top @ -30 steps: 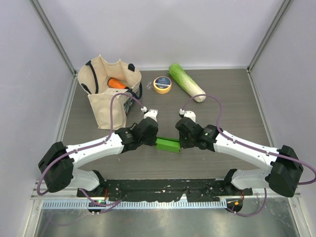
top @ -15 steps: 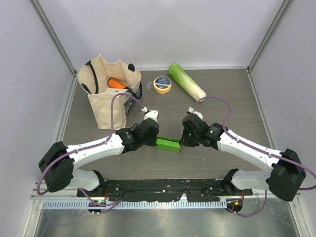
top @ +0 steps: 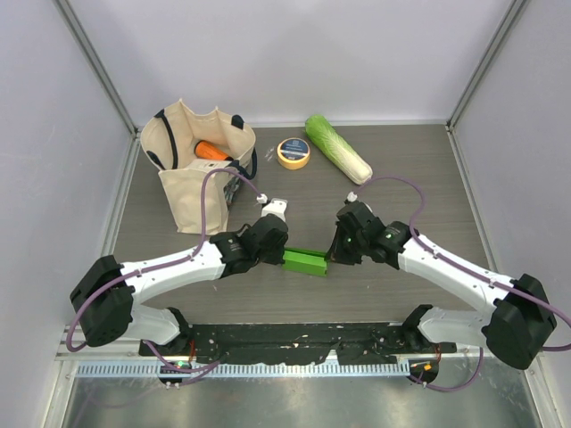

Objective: Fold the paper box

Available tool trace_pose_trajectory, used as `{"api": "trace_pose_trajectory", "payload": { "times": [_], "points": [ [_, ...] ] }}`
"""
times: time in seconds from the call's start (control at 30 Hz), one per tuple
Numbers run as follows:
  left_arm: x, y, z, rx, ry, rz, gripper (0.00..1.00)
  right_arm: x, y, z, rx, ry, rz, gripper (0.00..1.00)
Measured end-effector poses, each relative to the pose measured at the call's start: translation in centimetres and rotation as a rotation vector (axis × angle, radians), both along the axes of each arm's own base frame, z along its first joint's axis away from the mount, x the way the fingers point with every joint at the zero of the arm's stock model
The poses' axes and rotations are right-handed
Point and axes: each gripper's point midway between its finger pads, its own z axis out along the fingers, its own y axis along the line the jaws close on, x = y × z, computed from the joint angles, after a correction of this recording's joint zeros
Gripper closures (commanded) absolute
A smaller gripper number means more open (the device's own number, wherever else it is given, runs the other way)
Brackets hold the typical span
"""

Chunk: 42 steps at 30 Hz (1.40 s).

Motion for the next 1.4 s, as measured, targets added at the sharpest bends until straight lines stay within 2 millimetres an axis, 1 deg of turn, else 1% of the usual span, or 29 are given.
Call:
{"api": "trace_pose_trajectory", "payload": {
  "times": [0.27, 0.5, 0.8, 1.07, 1.23, 1.3, 1.33, 1.4],
  "points": [
    [-0.1, -0.1, 0.0, -0.004, 0.001, -0.001, 1.0, -0.4, -0.1, -0.4, 0.048, 0.031, -0.025, 0.99],
    [-0.1, -0.2, 0.0, -0.007, 0.002, 0.002, 1.0, -0.2, -0.1, -0.3, 0.115, 0.052, -0.052, 0.99],
    [-0.2, -0.3, 0.0, -0.011, 0.005, 0.002, 1.0, -0.4, -0.7, -0.6, 0.061, 0.017, 0.032, 0.99],
    [-0.4, -1.3, 0.0, -0.037, 0.009, -0.02, 1.0, -0.7, -2.2, -0.5, -0.053, -0.01, 0.118, 0.99],
    [-0.5, -1.5, 0.0, -0.042, 0.012, -0.025, 1.0, -1.0, -2.3, -0.7, -0.082, -0.018, 0.155, 0.99],
    [-0.5, -1.5, 0.0, -0.044, 0.013, -0.025, 1.0, -1.1, -2.2, -0.7, -0.092, -0.023, 0.168, 0.94],
    [-0.5, -1.5, 0.0, -0.045, 0.014, -0.025, 1.0, -1.2, -2.2, -0.7, -0.095, -0.024, 0.173, 0.87],
    [-0.6, -1.5, 0.0, -0.045, 0.014, -0.025, 1.0, -1.3, -2.2, -0.7, -0.099, -0.029, 0.18, 0.78]
  ]
}}
